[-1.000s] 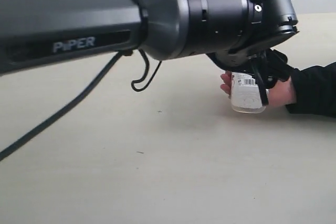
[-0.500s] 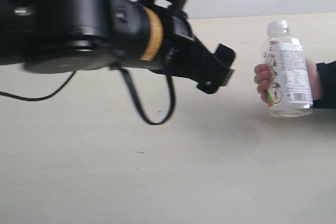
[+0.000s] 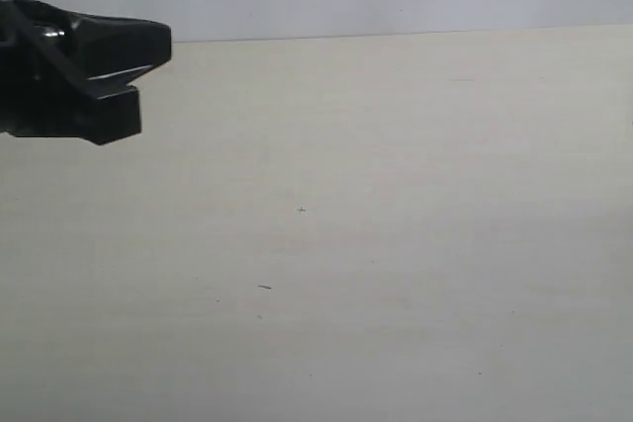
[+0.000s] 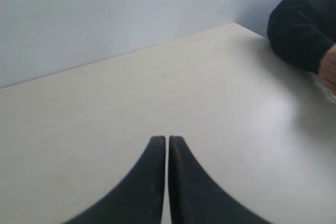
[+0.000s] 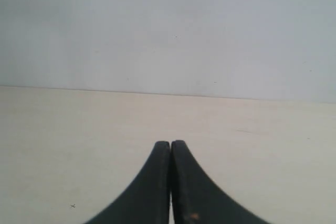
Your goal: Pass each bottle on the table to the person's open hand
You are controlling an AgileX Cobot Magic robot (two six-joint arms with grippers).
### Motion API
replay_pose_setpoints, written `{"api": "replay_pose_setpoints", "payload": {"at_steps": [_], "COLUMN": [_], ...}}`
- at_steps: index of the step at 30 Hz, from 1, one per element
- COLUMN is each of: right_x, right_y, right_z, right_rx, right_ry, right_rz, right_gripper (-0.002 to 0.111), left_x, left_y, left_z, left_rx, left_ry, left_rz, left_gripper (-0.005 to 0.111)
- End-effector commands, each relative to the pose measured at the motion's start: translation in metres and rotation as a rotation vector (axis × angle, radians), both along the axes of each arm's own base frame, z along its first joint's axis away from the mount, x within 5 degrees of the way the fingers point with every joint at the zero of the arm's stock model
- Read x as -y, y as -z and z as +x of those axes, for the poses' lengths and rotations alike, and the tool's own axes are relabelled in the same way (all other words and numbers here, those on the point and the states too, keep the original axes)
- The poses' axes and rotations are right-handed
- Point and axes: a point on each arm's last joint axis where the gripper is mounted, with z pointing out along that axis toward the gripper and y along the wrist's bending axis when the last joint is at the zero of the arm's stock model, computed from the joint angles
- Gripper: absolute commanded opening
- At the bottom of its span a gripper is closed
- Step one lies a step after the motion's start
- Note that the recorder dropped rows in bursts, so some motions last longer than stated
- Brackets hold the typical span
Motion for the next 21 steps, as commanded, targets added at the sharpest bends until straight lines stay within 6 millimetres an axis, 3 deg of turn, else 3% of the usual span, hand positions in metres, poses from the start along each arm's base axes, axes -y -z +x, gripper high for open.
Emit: {"api": "replay_pose_setpoints", "payload": {"at_steps": [1, 15, 19, 21], "right_x": [0.001, 0.001, 0.001, 0.001], "right_y": [0.001, 0.001, 0.001, 0.001], "right_z": [0.0, 0.0, 0.0, 0.0], "right_rx": [0.006, 0.006, 0.006, 0.006], "right_ry": [0.004, 0.004, 0.004, 0.004], "right_rz": [-0.004, -0.004, -0.004, -0.004], "right_gripper": [0.0, 0.0, 0.0, 0.0], "left_x": [-0.011, -0.012, -0.037, -0.07], "left_y": [-0.005, -0.006, -0.017, -0.026], "left_z": [-0.006, -0.007, -0.003, -0.008], "left_rx": [0.01, 0.014, 0.048, 0.047], "left_ry": [-0.037, -0.037, -0.154, -0.321], "left_rz": [0.0, -0.003, -0.055, -0.192], "left_gripper": [0.004, 0.004, 0.004, 0.004]}}
